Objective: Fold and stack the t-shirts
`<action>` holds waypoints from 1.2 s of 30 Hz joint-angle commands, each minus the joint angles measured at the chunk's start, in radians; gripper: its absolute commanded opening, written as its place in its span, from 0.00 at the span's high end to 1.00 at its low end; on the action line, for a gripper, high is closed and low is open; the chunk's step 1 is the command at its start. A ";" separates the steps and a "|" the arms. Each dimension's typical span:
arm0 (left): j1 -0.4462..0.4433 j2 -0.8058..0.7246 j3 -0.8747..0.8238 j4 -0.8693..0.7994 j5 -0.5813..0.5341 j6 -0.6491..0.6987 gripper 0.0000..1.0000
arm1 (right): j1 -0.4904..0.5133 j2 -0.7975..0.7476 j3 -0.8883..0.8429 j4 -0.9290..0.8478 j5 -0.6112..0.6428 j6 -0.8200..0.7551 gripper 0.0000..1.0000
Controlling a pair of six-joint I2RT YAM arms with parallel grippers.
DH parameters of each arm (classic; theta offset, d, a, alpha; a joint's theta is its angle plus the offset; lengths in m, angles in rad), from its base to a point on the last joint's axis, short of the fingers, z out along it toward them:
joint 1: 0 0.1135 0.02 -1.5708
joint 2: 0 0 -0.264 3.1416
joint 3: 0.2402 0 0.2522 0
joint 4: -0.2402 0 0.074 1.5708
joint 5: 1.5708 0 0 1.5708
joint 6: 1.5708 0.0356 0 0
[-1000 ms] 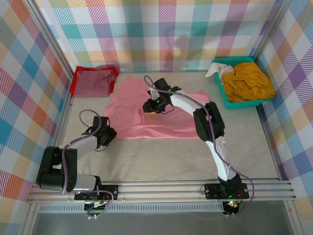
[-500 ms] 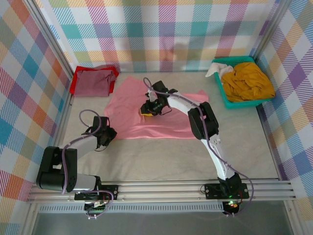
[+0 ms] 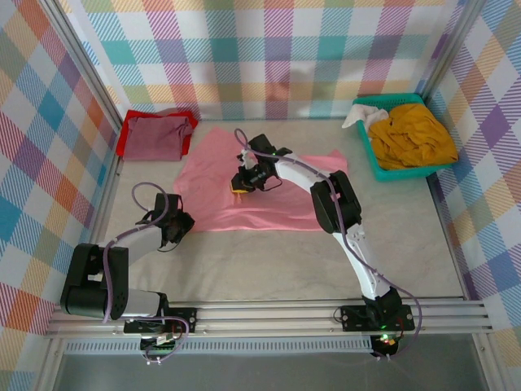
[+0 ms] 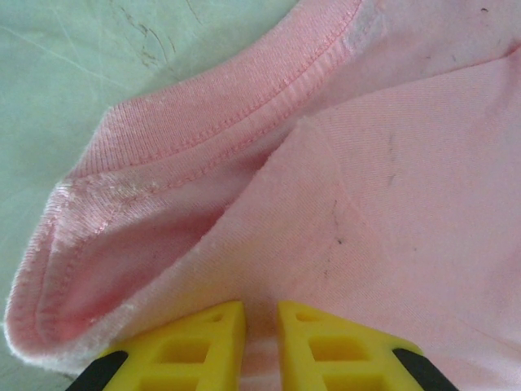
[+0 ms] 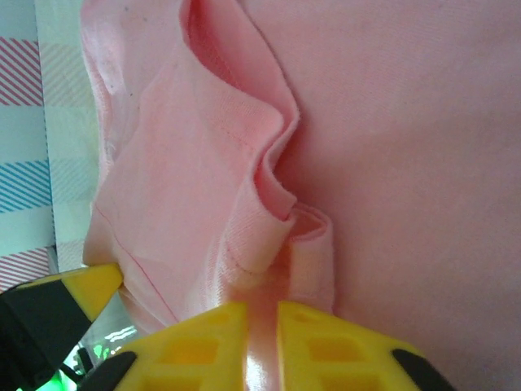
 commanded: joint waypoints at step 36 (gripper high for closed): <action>0.018 0.024 -0.033 -0.079 -0.032 0.008 0.80 | -0.012 -0.034 -0.040 0.006 -0.021 0.059 0.75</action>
